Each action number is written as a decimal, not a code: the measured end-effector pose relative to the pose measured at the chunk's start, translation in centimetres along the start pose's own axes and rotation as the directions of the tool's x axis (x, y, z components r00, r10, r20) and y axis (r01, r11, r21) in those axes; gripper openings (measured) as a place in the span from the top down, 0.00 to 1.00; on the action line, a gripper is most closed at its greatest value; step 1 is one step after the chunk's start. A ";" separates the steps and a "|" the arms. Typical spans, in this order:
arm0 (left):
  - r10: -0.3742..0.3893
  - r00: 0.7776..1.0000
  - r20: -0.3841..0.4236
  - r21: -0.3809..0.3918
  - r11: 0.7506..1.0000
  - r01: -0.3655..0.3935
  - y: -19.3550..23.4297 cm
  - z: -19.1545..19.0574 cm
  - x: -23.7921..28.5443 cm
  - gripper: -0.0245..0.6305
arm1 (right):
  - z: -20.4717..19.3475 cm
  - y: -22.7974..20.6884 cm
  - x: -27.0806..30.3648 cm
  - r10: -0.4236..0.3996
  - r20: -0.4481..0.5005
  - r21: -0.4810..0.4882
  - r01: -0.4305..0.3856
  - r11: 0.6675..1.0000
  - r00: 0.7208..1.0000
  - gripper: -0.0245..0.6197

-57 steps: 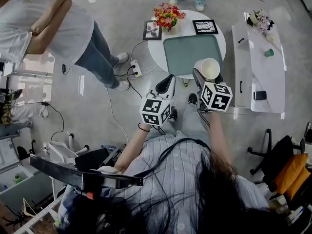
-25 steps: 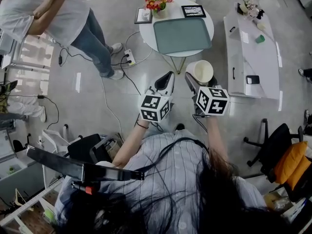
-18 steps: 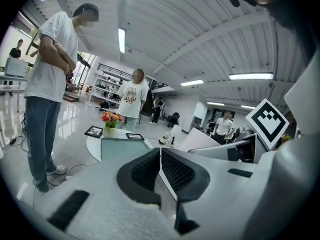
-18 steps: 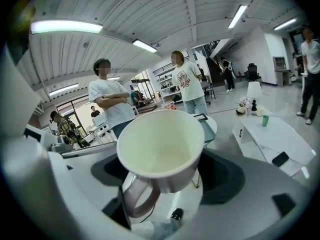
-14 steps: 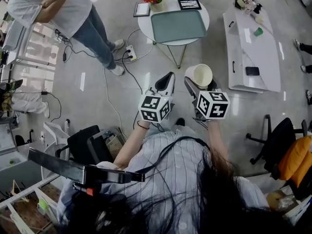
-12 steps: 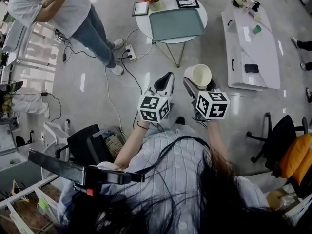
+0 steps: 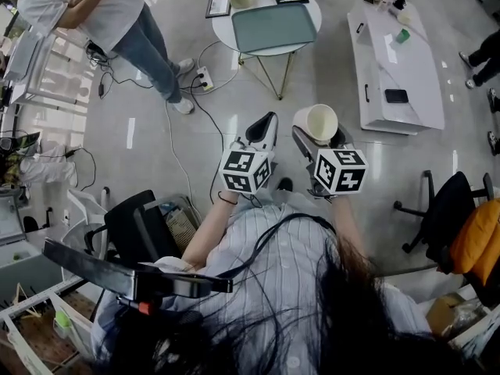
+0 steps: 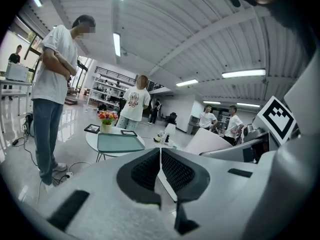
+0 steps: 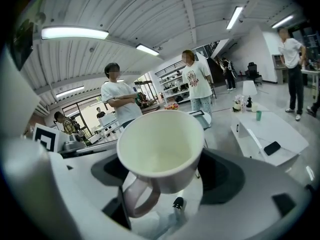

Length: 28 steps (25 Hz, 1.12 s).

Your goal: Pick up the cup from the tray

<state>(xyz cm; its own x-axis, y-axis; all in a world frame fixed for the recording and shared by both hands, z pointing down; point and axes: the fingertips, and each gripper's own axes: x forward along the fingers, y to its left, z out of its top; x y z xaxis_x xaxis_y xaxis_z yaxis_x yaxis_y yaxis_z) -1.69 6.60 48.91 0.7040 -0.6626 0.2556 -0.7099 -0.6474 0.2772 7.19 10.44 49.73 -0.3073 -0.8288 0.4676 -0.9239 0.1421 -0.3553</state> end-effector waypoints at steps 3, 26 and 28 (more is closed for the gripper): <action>0.004 1.000 0.004 0.005 1.000 -0.004 -0.5 -0.2 -0.7 0.94 | -0.9 0.5 -1.0 0.014 -0.005 0.001 -0.014 1.000 1.000 0.34; 0.038 0.999 0.038 0.015 0.999 -0.039 -1.1 -0.1 -3.2 0.94 | -4.2 3.3 -3.0 0.079 -0.042 -0.035 -0.081 0.996 0.996 0.34; 0.038 0.999 0.034 0.016 0.999 -0.038 -1.1 -0.2 -3.2 0.94 | -4.2 3.2 -3.1 0.078 -0.041 -0.029 -0.079 0.996 0.996 0.34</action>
<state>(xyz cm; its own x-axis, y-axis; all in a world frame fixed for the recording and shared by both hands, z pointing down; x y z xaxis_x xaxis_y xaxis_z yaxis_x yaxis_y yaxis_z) -3.15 9.56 47.93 0.6757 -0.6990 0.2340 -0.7366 -0.6277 0.2520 4.25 15.78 50.53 -0.3873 -0.7925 0.4711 -0.9029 0.2228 -0.3676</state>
